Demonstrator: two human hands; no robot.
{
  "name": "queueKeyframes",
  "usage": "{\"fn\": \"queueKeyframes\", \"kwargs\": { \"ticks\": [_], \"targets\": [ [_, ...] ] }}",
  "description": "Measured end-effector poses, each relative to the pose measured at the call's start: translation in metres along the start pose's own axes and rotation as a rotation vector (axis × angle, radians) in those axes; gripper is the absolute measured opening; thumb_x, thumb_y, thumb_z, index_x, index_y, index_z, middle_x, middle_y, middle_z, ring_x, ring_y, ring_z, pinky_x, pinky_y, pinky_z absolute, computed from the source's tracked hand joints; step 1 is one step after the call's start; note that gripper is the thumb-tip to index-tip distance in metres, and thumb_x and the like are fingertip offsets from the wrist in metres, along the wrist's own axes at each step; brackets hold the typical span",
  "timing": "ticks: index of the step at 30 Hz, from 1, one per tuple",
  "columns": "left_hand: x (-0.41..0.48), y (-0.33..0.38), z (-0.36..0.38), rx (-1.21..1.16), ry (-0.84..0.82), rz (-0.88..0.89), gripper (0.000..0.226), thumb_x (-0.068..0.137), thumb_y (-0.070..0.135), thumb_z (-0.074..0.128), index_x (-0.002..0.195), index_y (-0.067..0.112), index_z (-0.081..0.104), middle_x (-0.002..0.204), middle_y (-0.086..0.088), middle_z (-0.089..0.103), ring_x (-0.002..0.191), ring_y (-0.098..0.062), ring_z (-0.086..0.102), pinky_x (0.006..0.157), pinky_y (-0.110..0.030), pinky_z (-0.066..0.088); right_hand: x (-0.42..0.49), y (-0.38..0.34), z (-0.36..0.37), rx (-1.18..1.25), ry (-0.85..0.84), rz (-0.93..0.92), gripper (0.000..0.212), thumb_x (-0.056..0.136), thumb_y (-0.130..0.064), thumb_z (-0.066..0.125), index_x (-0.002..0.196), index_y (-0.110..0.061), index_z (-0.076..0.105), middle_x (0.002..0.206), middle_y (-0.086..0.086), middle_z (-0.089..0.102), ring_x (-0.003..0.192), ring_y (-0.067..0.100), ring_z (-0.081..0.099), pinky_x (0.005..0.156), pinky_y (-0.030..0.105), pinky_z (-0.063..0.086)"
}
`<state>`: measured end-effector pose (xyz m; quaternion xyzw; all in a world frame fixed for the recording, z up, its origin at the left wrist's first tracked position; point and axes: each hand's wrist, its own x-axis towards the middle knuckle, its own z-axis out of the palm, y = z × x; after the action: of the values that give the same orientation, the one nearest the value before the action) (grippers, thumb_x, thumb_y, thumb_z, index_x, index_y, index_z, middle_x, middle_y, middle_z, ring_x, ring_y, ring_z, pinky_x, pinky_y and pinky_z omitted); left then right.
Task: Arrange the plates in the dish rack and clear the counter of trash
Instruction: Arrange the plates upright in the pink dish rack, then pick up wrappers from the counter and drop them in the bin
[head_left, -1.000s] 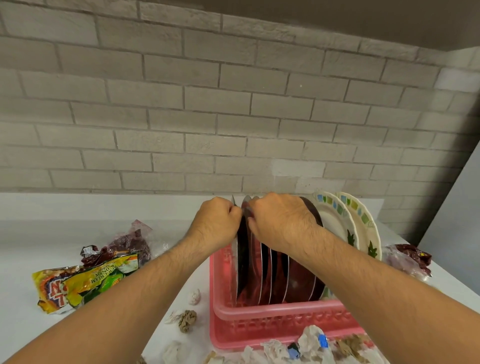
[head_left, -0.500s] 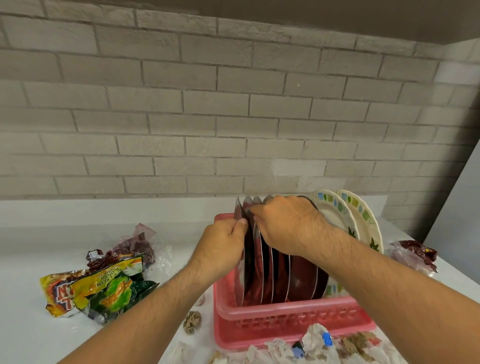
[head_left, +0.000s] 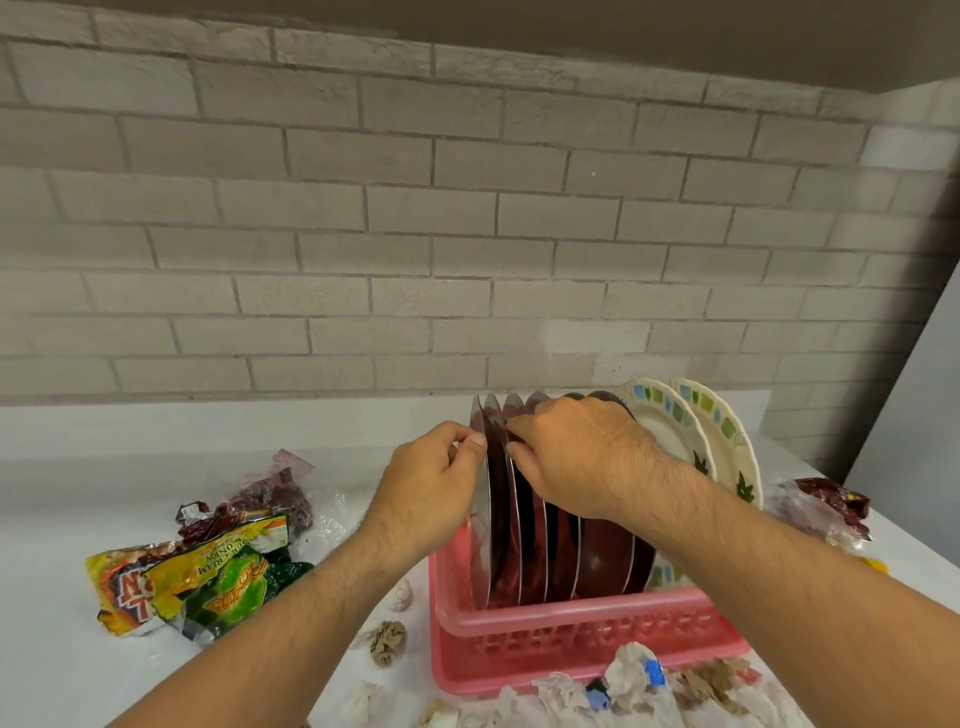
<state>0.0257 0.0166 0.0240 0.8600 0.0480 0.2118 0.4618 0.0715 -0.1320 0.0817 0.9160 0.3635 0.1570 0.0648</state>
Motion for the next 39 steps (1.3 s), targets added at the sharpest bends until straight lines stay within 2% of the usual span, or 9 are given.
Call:
{"fn": "queueKeyframes", "kwargs": {
  "ticks": [3,9,14,19,23,28,34,38,39],
  "targets": [
    [-0.001,0.001,-0.001,0.017,0.008,0.020,0.023,0.099,0.038,0.044,0.103,0.027,0.063,0.074,0.006,0.065,0.058,-0.004,0.061,0.055,-0.015,0.045,-0.005,-0.001,-0.003,0.016,0.003,0.036,0.038,0.101,-0.043,0.031,0.117,-0.021,0.057,0.110,0.004,0.060,0.102,0.026,0.058,0.078,0.036,0.042],
    [-0.005,-0.002,-0.001,0.043,0.114,0.131,0.021,0.095,0.039,0.050,0.109,0.028,0.063,0.094,0.015,0.062,0.084,-0.001,0.059,0.077,-0.026,0.051,-0.025,-0.004,0.001,0.212,0.093,0.131,0.038,0.100,-0.046,0.034,0.125,-0.028,0.057,0.111,-0.002,0.060,0.099,0.020,0.059,0.080,0.034,0.049],
    [-0.016,-0.005,-0.004,-0.071,0.136,0.246,0.016,0.094,0.033,0.054,0.105,0.029,0.066,0.096,0.016,0.064,0.089,-0.002,0.059,0.073,-0.017,0.048,-0.045,-0.008,0.014,0.484,0.227,0.216,0.039,0.098,-0.046,0.042,0.131,-0.031,0.056,0.103,-0.014,0.057,0.097,0.006,0.055,0.089,0.032,0.049],
    [-0.030,0.013,-0.007,-0.109,0.116,0.409,0.018,0.090,0.037,0.053,0.100,0.028,0.065,0.097,0.019,0.062,0.096,-0.002,0.060,0.076,-0.006,0.043,-0.077,-0.006,0.022,0.740,0.348,0.300,0.028,0.093,-0.040,0.055,0.116,-0.028,0.068,0.090,-0.021,0.058,0.088,-0.002,0.055,0.079,0.014,0.047],
    [-0.048,0.038,0.006,-0.095,0.084,0.501,0.024,0.087,0.041,0.050,0.100,0.029,0.065,0.095,0.018,0.063,0.095,-0.004,0.060,0.075,-0.007,0.043,-0.117,0.015,0.019,0.886,0.398,0.342,0.023,0.091,-0.033,0.062,0.110,-0.025,0.072,0.093,-0.019,0.067,0.092,-0.003,0.060,0.077,0.013,0.049],
    [-0.074,0.069,0.049,0.000,-0.107,0.469,0.029,0.086,0.049,0.048,0.104,0.033,0.065,0.098,0.018,0.063,0.096,-0.008,0.060,0.079,-0.015,0.046,-0.166,0.068,0.031,0.986,0.354,0.370,0.023,0.089,-0.032,0.065,0.110,-0.027,0.072,0.096,-0.020,0.071,0.094,-0.004,0.064,0.083,0.023,0.054],
    [-0.089,0.103,0.124,0.197,-0.328,0.437,0.035,0.091,0.056,0.046,0.118,0.038,0.059,0.111,0.029,0.056,0.108,0.008,0.051,0.088,-0.014,0.045,-0.222,0.137,0.059,0.881,0.199,0.352,0.027,0.089,-0.038,0.063,0.112,-0.027,0.072,0.107,-0.018,0.070,0.102,-0.003,0.061,0.093,0.033,0.050],
    [-0.095,0.128,0.157,0.363,-0.429,0.469,0.043,0.089,0.061,0.039,0.119,0.037,0.057,0.113,0.030,0.052,0.108,0.012,0.046,0.095,-0.020,0.043,-0.252,0.172,0.050,0.765,0.083,0.310,0.025,0.093,-0.033,0.060,0.116,-0.034,0.068,0.095,-0.035,0.057,0.092,-0.020,0.051,0.079,0.002,0.037],
    [-0.095,0.136,0.163,0.384,-0.435,0.482,0.041,0.089,0.060,0.039,0.118,0.037,0.058,0.113,0.028,0.052,0.107,0.010,0.047,0.095,-0.020,0.043,-0.257,0.180,0.048,0.722,0.060,0.312,0.025,0.093,-0.033,0.059,0.117,-0.033,0.068,0.095,-0.034,0.056,0.089,-0.017,0.051,0.076,0.001,0.035]
  ]
}}
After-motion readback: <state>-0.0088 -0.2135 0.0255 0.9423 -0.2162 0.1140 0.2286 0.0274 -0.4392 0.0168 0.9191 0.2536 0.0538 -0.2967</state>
